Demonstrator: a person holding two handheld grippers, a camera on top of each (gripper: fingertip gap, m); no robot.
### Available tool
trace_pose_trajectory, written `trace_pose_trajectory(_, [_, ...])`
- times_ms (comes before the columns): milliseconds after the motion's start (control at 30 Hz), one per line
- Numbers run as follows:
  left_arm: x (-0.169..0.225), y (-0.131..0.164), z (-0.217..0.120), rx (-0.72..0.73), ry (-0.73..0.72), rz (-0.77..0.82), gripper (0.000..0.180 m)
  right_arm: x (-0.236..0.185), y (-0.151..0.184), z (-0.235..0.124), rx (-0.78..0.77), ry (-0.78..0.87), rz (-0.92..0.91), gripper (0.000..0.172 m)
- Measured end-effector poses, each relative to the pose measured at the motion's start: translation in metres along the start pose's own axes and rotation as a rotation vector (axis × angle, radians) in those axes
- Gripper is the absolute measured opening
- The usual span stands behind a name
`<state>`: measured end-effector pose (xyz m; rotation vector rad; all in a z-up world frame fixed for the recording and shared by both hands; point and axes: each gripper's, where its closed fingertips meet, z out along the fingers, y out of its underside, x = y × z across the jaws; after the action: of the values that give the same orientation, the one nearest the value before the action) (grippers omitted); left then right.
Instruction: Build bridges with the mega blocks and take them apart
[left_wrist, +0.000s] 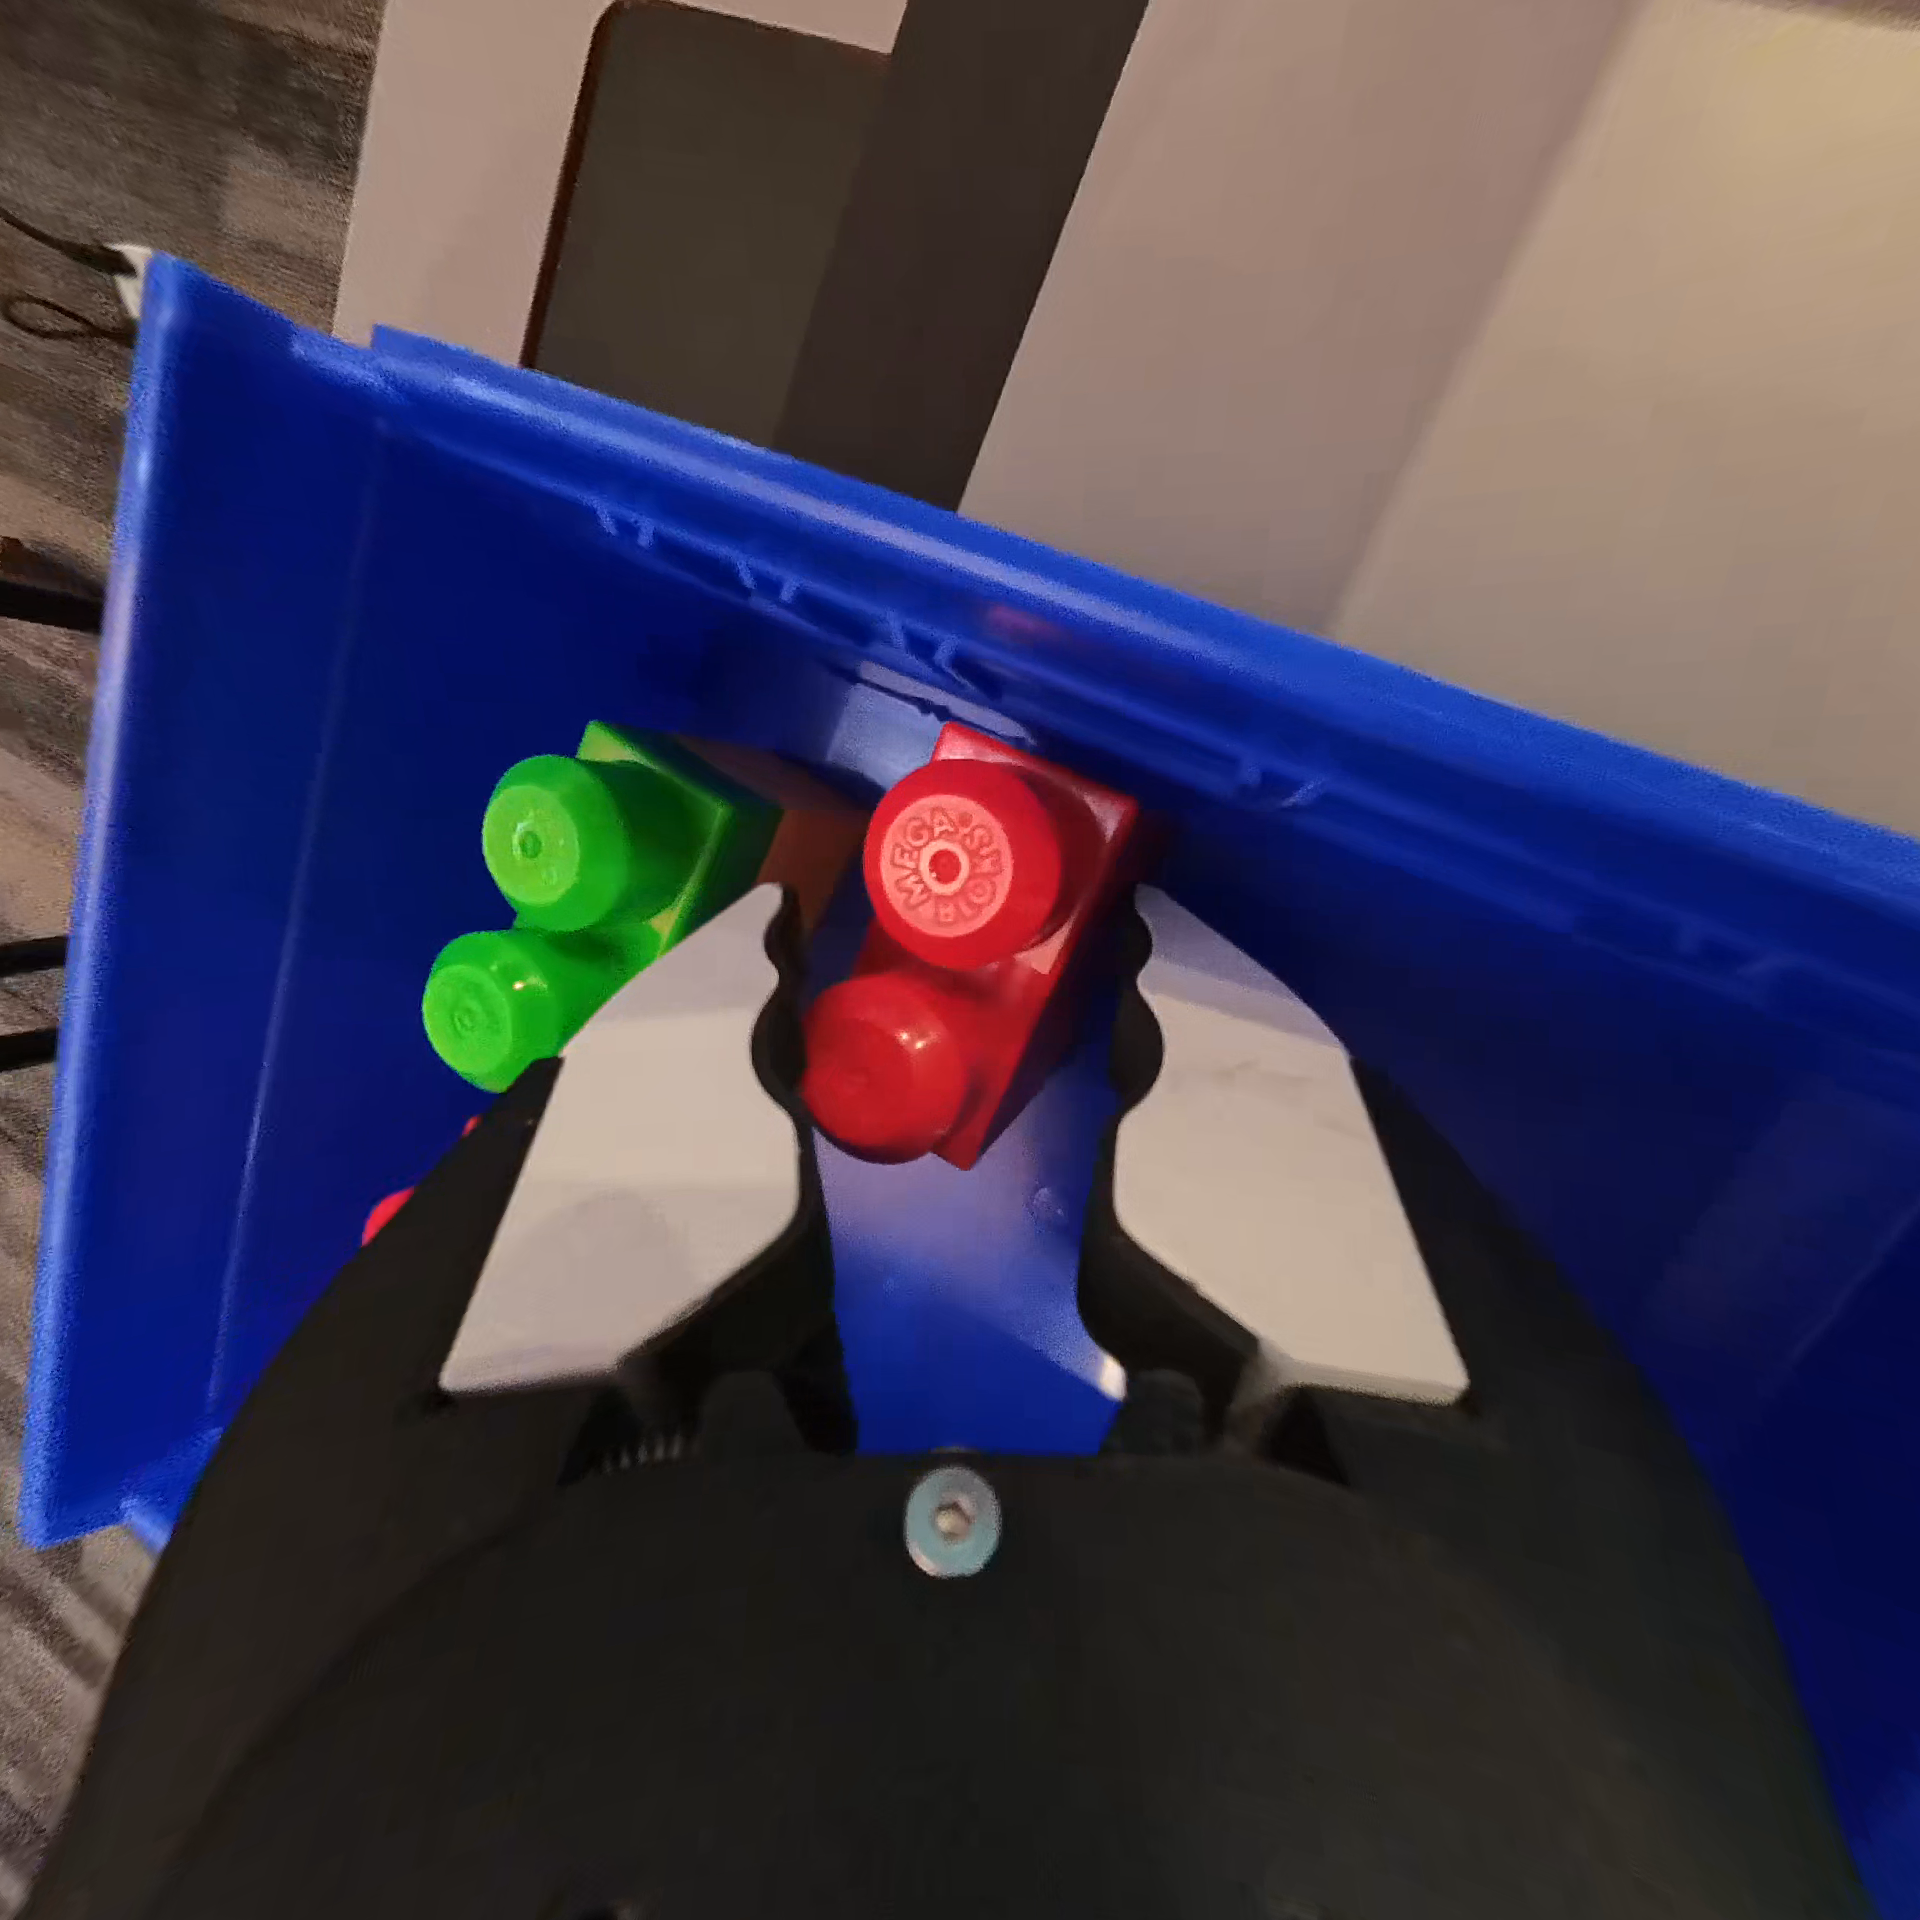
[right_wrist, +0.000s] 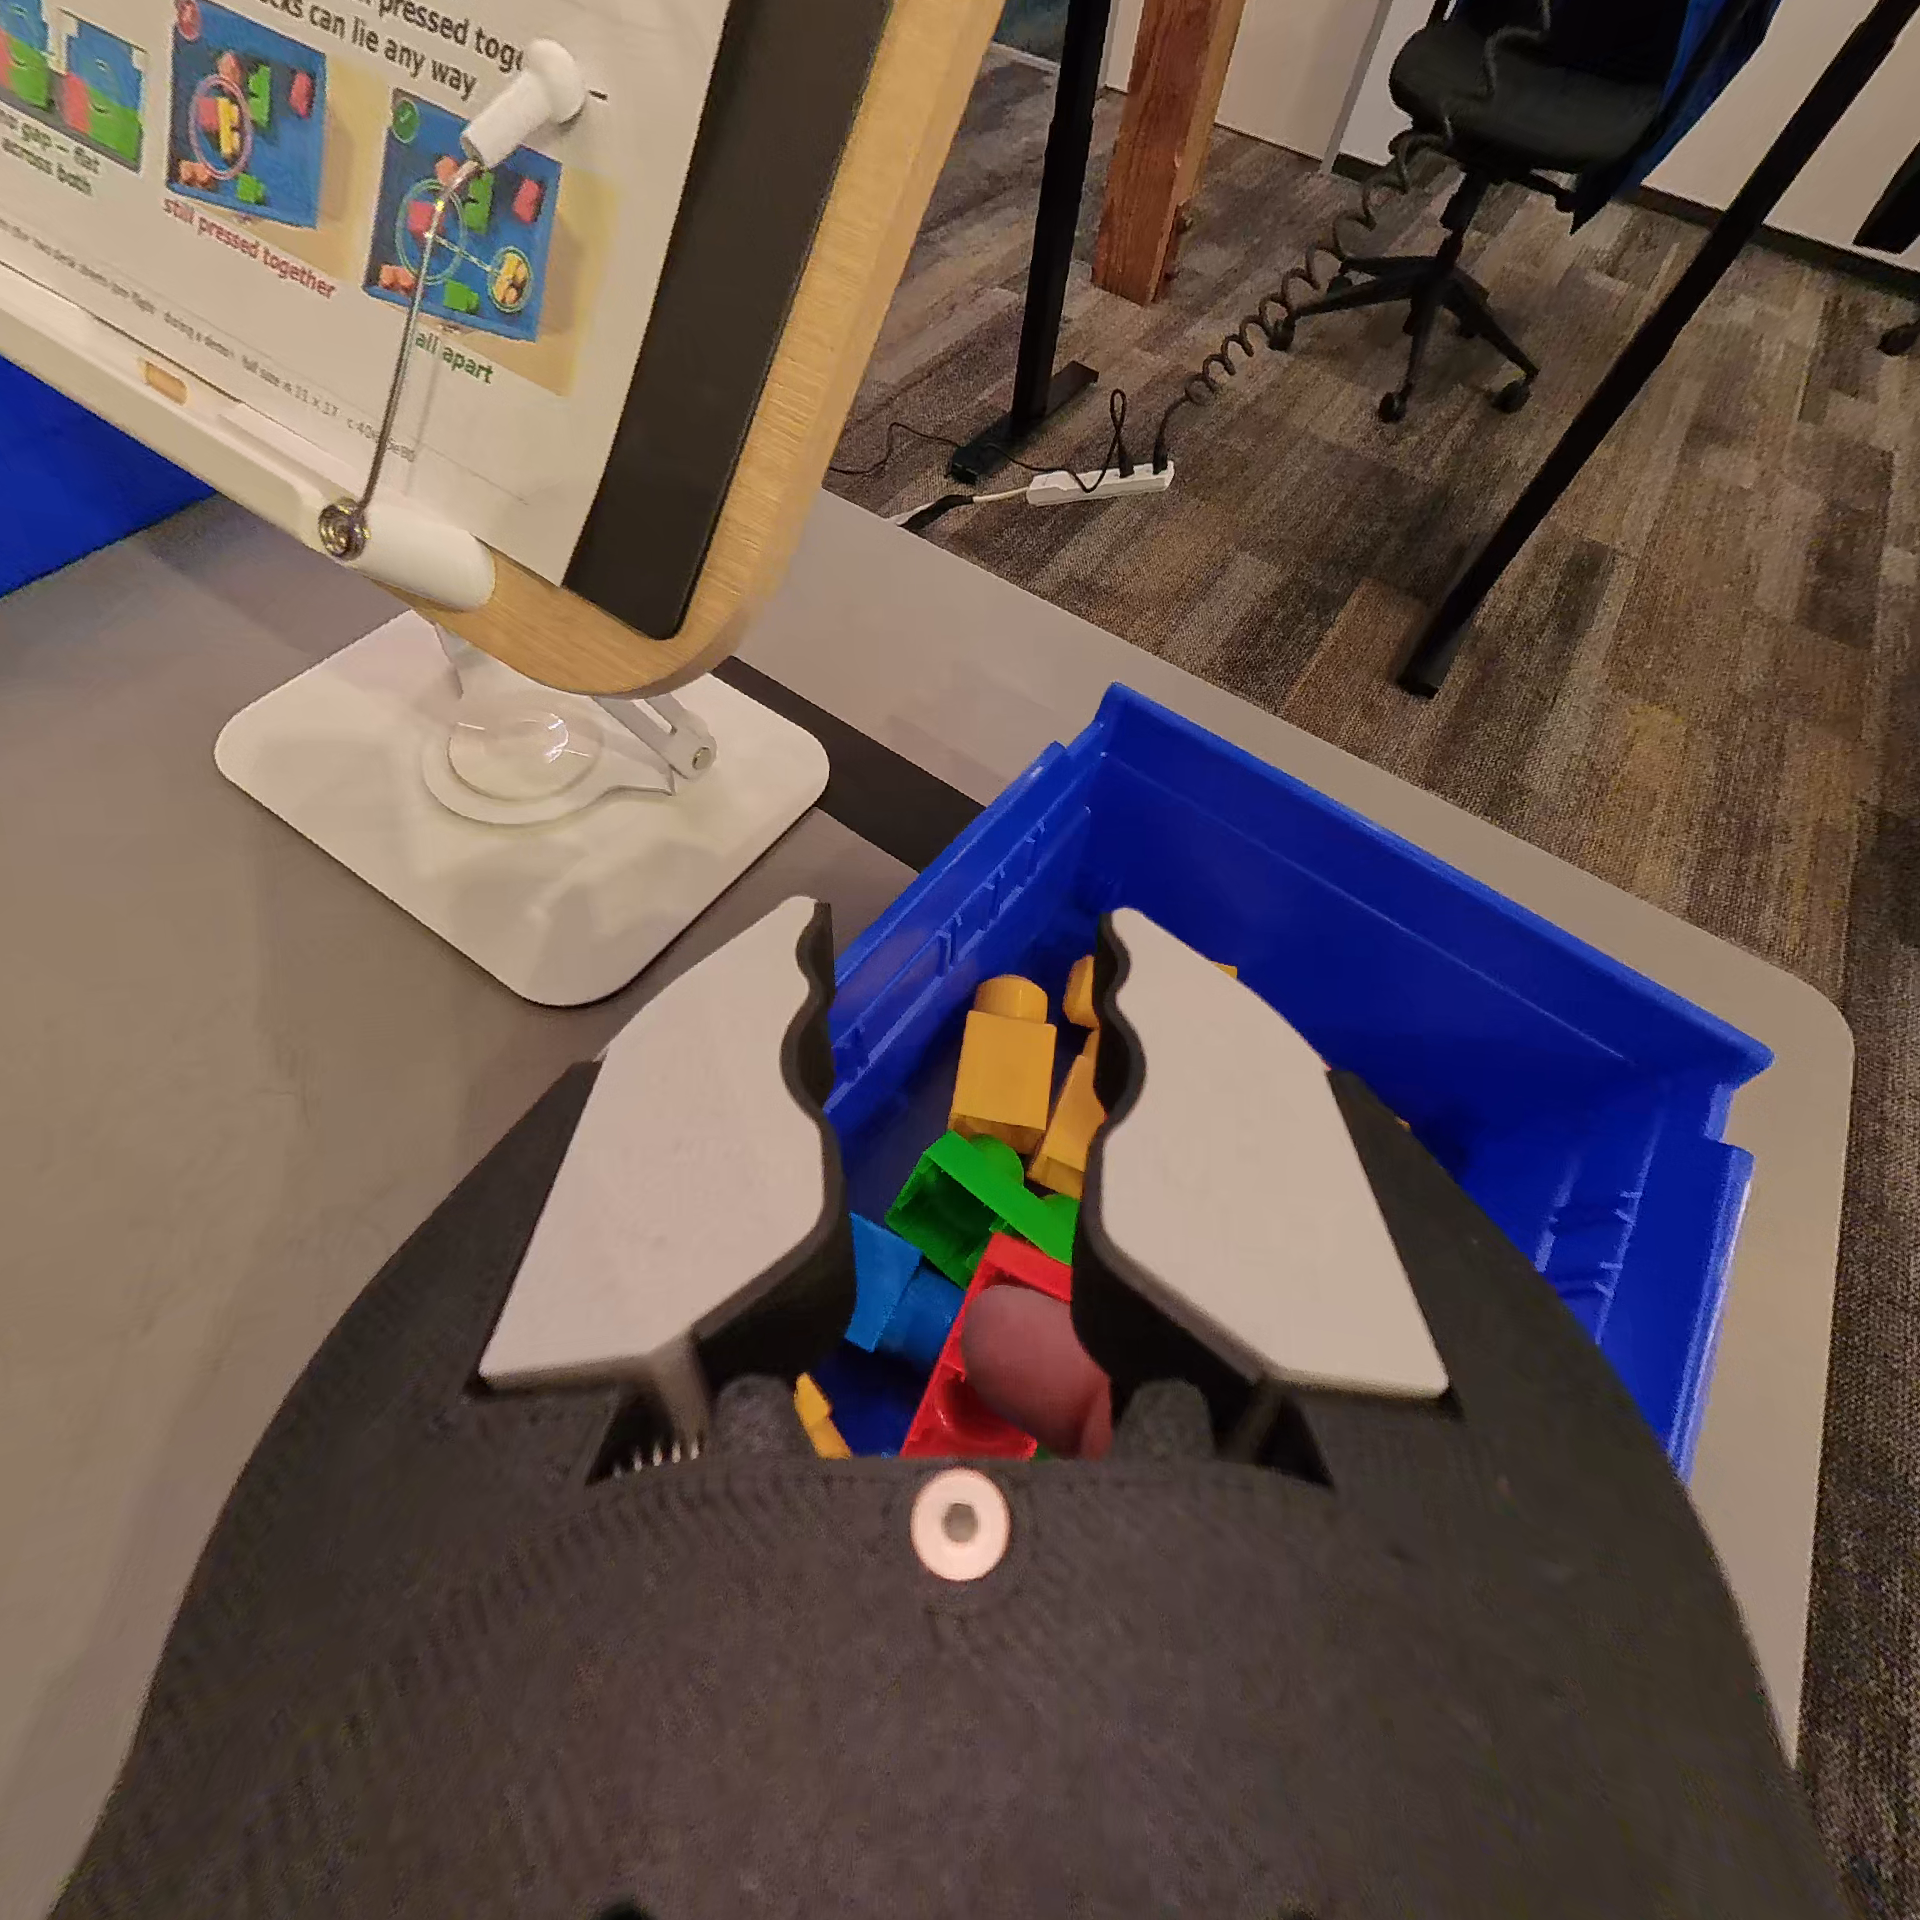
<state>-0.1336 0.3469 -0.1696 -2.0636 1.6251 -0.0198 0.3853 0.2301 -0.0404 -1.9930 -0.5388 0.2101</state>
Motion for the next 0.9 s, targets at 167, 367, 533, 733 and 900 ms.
trace_pose_trajectory(167, [-0.002,0.002,-0.015,0.031,-0.049,-0.088,0.035,-0.005,-0.005,-0.003,0.012,-0.003,-0.02,0.047])
trace_pose_trajectory(367, [0.003,0.004,-0.045,0.178,-0.097,-0.269,0.035,-0.019,-0.023,-0.015,0.062,-0.009,-0.07,0.043])
trace_pose_trajectory(533, [0.022,-0.014,-0.105,0.509,-0.058,-0.489,0.036,-0.05,-0.053,-0.037,0.178,-0.052,-0.146,0.04])
trace_pose_trajectory(733, [0.086,-0.059,-0.186,0.944,0.103,-0.603,0.035,-0.142,-0.086,-0.062,0.394,-0.198,-0.426,0.03])
trace_pose_trajectory(900, [0.146,-0.109,-0.209,1.195,0.38,-0.668,0.035,-0.237,-0.09,-0.07,0.548,-0.343,-0.625,0.028])
